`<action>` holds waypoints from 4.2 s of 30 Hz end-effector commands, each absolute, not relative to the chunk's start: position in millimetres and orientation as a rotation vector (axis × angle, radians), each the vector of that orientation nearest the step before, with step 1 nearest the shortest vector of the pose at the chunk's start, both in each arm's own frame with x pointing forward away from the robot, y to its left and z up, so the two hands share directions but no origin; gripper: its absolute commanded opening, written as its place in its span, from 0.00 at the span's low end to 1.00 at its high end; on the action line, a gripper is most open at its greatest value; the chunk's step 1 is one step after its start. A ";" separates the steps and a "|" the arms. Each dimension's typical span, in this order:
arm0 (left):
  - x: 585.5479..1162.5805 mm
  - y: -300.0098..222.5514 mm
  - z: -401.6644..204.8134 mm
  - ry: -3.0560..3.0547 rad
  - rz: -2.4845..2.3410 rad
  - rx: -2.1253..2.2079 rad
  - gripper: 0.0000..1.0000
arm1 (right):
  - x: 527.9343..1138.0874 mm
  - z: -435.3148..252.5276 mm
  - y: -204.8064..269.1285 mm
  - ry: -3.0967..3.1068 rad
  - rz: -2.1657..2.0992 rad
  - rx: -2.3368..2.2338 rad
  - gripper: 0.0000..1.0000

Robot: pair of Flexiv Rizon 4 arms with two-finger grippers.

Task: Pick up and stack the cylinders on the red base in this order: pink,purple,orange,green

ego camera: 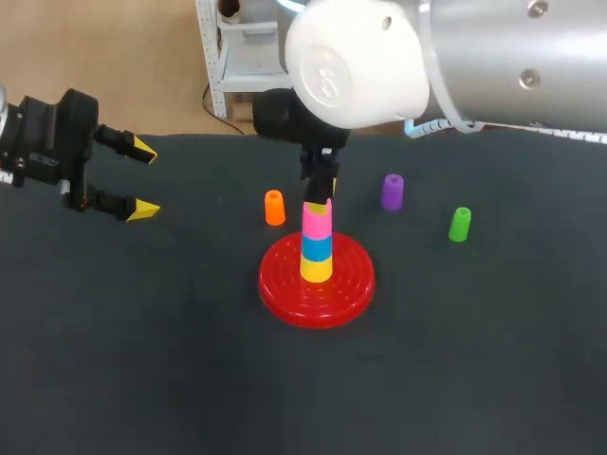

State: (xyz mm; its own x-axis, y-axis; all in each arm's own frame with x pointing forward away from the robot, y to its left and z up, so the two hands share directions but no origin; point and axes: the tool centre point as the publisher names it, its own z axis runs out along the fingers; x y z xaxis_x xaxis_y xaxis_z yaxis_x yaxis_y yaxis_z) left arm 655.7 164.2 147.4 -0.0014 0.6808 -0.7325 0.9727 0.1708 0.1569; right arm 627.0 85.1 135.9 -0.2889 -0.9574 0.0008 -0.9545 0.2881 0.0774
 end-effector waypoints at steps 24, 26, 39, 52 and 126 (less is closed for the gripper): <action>655.5 164.6 146.8 1.748 -0.528 1.578 1.00 | 683.6 182.8 52.6 -2.858 -0.162 1.721 1.00; 655.5 164.6 146.8 1.748 -0.528 1.578 1.00 | 696.2 178.4 39.2 -2.896 -0.132 1.652 1.00; 655.5 164.6 146.8 1.748 -0.528 1.578 1.00 | 757.7 124.6 -46.1 -3.033 -0.084 1.254 1.00; 655.5 164.6 146.8 1.748 -0.528 1.578 1.00 | 775.0 61.2 -50.6 -2.987 -0.101 1.153 1.00; 655.5 164.6 146.8 1.748 -0.528 1.578 1.00 | 690.3 232.1 39.9 -2.637 -0.183 2.140 0.00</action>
